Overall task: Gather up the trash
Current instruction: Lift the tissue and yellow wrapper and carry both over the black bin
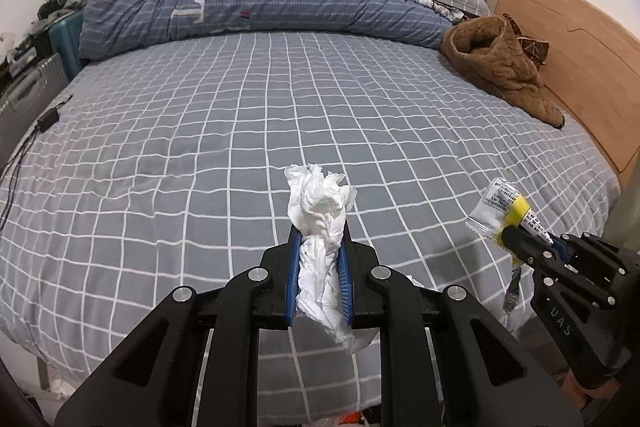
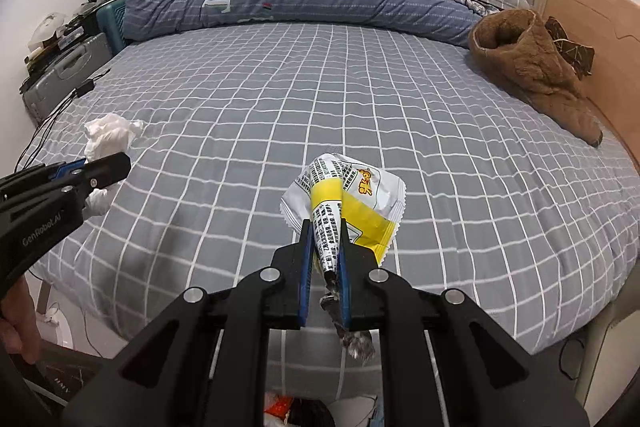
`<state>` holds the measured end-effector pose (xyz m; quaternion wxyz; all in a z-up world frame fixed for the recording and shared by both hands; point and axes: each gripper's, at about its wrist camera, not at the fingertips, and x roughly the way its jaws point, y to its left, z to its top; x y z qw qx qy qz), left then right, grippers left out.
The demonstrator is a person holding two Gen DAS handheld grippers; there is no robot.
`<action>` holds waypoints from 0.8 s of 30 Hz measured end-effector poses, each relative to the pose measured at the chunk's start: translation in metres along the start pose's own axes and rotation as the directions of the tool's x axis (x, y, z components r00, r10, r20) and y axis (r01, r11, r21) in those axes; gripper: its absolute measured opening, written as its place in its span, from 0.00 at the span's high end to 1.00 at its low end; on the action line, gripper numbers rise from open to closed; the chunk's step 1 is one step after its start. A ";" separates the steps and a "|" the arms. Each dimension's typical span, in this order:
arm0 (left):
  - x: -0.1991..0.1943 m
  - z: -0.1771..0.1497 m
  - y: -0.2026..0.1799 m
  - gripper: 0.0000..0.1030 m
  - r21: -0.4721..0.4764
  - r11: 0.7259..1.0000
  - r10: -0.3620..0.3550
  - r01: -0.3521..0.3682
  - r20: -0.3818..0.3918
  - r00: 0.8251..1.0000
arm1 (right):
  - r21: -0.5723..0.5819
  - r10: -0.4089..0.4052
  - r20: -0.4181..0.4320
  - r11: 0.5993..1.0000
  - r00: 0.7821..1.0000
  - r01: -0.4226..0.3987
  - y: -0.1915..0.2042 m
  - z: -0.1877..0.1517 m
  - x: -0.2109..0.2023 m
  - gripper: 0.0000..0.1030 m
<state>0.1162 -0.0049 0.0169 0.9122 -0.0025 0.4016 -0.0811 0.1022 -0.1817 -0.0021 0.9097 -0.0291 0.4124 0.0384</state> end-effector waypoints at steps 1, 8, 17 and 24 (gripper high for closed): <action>-0.004 -0.002 -0.001 0.85 0.002 1.000 0.003 -0.003 0.003 1.000 | 0.003 0.002 0.000 1.000 1.000 -0.002 0.001 -0.002 -0.004 0.90; -0.025 -0.018 -0.003 0.85 0.005 1.000 0.005 -0.005 -0.003 1.000 | 0.011 0.002 0.002 1.000 1.000 -0.002 0.005 -0.018 -0.026 0.90; -0.052 -0.044 -0.006 0.85 0.009 0.999 0.033 -0.033 -0.008 0.999 | 0.011 0.007 -0.008 1.000 1.000 -0.007 0.010 -0.042 -0.049 0.90; -0.070 -0.061 -0.014 0.85 0.011 0.999 0.044 -0.044 -0.018 0.999 | 0.010 0.021 -0.013 1.000 1.000 -0.021 0.013 -0.060 -0.067 0.90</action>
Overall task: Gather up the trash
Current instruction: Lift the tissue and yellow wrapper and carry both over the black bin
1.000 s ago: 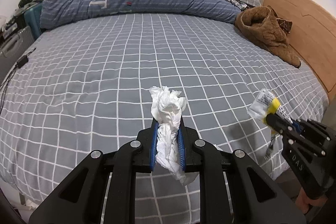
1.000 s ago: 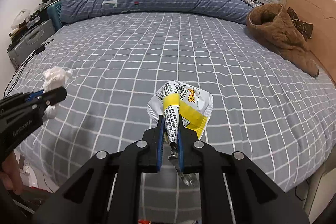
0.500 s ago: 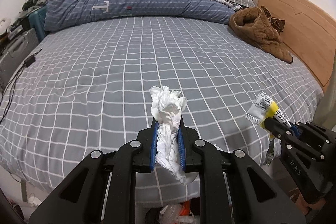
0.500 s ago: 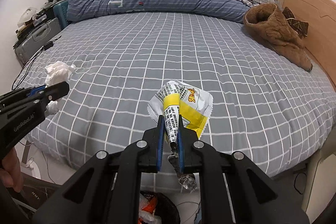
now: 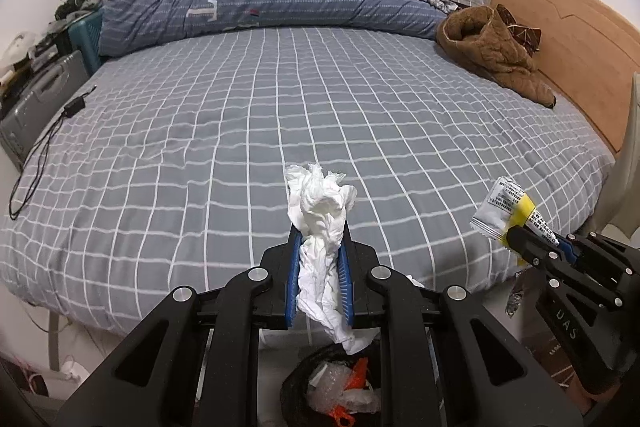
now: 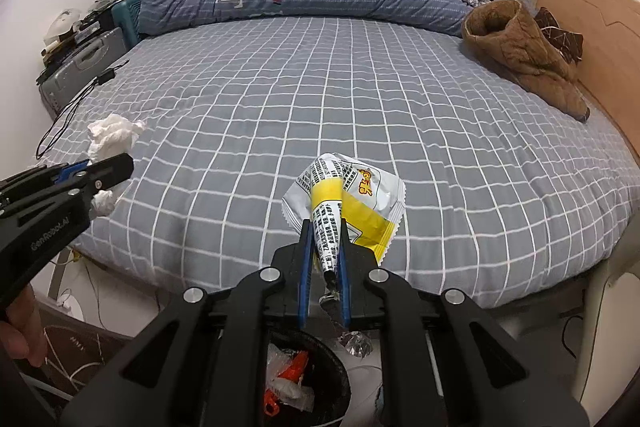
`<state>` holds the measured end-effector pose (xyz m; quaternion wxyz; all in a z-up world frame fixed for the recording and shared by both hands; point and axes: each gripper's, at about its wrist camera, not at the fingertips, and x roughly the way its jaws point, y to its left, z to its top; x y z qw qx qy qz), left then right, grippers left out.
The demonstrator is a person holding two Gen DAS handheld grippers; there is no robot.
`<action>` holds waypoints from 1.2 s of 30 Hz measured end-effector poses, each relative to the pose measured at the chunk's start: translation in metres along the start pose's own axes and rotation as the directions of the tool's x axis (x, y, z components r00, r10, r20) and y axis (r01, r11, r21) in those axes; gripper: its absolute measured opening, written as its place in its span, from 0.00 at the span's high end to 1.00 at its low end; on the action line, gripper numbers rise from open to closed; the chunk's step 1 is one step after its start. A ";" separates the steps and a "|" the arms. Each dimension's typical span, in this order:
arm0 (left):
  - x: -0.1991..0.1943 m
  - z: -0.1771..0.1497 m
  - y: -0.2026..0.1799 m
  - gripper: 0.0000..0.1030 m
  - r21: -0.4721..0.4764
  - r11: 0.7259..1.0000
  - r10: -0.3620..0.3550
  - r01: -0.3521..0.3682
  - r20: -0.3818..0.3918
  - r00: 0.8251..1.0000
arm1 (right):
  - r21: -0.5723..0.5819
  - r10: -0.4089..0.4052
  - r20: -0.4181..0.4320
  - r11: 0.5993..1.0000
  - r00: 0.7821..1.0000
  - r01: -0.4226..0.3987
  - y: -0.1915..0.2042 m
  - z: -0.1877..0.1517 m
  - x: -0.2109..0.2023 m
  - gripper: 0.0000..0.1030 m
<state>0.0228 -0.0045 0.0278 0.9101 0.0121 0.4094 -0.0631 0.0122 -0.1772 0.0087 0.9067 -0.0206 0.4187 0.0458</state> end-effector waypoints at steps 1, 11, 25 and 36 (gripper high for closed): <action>-0.002 -0.003 -0.001 0.85 0.000 1.000 0.002 -0.002 -0.004 1.000 | 0.000 0.003 0.000 1.000 1.000 -0.003 0.001 -0.004 -0.003 0.90; -0.023 -0.037 -0.010 0.85 -0.009 1.000 0.012 -0.012 -0.034 0.999 | -0.007 0.032 -0.003 0.999 0.999 -0.032 0.007 -0.028 -0.029 0.90; -0.056 -0.076 -0.016 0.85 -0.043 0.999 -0.004 0.003 -0.039 0.999 | -0.021 0.075 -0.002 0.997 0.997 -0.075 0.019 -0.064 -0.060 0.90; -0.077 -0.098 -0.023 0.85 -0.029 0.999 0.014 -0.015 -0.037 0.999 | -0.035 0.093 -0.003 0.995 0.996 -0.093 0.026 -0.089 -0.077 0.90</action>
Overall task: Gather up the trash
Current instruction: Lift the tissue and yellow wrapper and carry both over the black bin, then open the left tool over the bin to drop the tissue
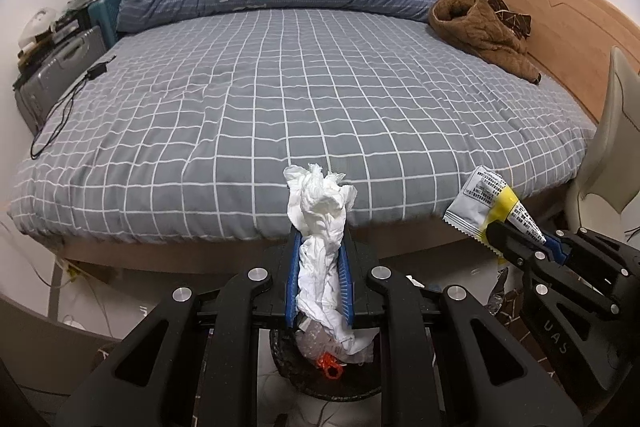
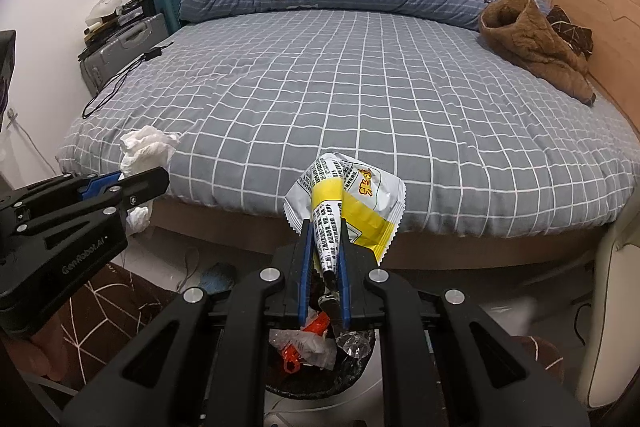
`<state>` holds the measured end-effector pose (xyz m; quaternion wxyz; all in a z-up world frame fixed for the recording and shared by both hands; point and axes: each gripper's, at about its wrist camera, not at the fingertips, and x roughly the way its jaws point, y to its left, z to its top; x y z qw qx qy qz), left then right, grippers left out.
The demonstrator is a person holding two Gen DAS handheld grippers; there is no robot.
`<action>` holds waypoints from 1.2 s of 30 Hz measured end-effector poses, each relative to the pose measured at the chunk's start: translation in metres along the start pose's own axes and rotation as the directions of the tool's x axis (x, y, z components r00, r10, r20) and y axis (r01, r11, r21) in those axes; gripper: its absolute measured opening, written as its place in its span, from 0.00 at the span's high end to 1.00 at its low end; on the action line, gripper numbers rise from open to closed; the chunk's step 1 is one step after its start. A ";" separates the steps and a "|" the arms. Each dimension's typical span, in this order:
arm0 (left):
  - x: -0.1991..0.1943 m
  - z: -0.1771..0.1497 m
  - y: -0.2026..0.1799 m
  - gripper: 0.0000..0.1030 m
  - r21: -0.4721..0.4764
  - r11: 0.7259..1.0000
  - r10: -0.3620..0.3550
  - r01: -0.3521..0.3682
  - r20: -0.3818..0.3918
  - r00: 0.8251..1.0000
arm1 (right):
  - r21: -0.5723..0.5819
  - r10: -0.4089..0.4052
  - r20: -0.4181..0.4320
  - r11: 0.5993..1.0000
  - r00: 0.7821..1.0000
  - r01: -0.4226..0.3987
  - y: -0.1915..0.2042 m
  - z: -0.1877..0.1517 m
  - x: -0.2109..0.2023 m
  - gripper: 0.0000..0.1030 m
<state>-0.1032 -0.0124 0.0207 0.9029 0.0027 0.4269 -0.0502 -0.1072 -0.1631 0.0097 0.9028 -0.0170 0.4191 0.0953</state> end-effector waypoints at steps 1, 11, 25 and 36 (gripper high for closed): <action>-0.001 -0.002 0.000 0.85 -0.002 1.000 -0.003 0.003 -0.002 1.000 | -0.002 0.002 0.000 1.000 1.000 -0.002 0.001 -0.002 -0.002 0.90; -0.002 -0.028 -0.006 0.84 0.005 1.000 -0.006 0.006 -0.031 1.000 | -0.032 0.014 -0.010 0.999 1.000 -0.014 0.013 -0.023 -0.007 0.90; 0.043 -0.077 -0.013 0.84 -0.005 0.999 -0.033 0.033 -0.144 0.989 | 0.022 -0.006 -0.109 1.000 0.994 0.008 -0.002 -0.074 0.034 0.90; 0.094 -0.088 -0.030 0.84 -0.006 0.998 -0.068 0.068 -0.219 0.973 | 0.085 -0.032 -0.179 0.995 0.983 0.048 -0.039 -0.086 0.059 0.90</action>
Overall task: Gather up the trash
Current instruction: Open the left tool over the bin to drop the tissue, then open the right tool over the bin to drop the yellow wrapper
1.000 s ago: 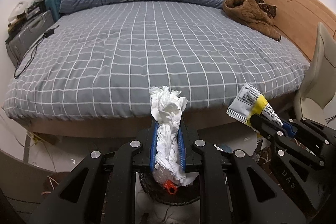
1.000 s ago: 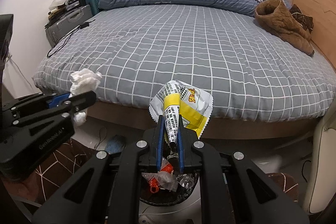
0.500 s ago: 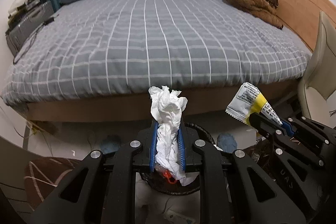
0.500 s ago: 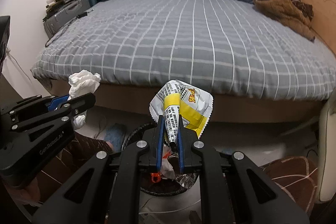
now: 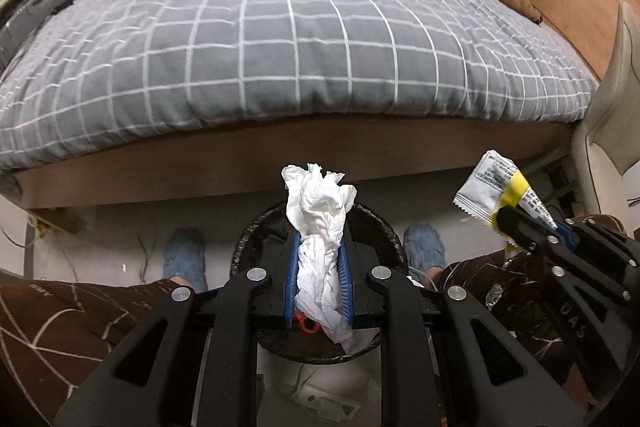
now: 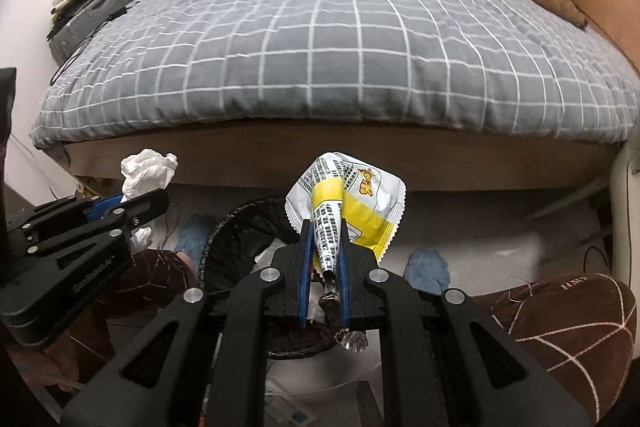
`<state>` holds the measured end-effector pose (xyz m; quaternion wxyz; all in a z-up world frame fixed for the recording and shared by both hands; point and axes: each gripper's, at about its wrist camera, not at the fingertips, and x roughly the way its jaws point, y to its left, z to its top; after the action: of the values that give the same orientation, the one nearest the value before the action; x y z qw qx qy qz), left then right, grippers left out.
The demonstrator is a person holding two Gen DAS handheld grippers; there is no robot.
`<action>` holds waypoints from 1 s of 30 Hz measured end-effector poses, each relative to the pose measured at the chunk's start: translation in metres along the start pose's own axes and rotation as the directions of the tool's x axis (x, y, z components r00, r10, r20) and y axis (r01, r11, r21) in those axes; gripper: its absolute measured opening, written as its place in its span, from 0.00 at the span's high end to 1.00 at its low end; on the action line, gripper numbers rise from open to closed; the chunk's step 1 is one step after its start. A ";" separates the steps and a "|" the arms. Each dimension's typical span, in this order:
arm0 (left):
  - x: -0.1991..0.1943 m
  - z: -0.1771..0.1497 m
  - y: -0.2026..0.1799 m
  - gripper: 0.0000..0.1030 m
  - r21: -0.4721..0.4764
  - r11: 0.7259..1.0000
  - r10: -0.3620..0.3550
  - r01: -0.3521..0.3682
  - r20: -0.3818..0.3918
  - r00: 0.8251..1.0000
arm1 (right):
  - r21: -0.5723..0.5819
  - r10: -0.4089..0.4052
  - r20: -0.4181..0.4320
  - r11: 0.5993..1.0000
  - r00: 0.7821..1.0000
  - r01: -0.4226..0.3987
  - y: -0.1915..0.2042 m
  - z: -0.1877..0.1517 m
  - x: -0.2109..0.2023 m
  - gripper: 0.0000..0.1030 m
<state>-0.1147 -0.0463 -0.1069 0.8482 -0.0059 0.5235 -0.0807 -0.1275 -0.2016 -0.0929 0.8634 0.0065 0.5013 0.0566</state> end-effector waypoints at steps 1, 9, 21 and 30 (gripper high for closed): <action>0.004 0.000 -0.002 0.84 0.001 1.000 -0.002 0.002 -0.007 1.000 | 0.004 -0.005 -0.006 1.000 1.000 0.005 -0.003 -0.001 0.002 0.90; 0.027 0.001 -0.010 0.51 0.024 0.999 -0.020 0.021 -0.042 0.999 | 0.026 -0.020 -0.036 0.999 0.999 0.021 -0.015 -0.001 0.015 0.90; 0.014 0.001 0.035 0.07 -0.033 0.997 0.072 -0.071 0.023 0.997 | -0.026 0.022 -0.077 0.999 0.997 -0.024 0.022 0.005 0.043 0.89; 0.012 -0.005 0.072 0.06 -0.072 0.992 0.104 -0.102 0.021 0.994 | -0.067 0.050 -0.116 0.996 0.992 -0.059 0.054 0.011 0.065 0.88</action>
<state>-0.1047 0.0231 -0.1264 0.8570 -0.0101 0.5149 -0.0183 -0.0914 -0.1411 -0.1397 0.8310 -0.0132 0.5474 0.0980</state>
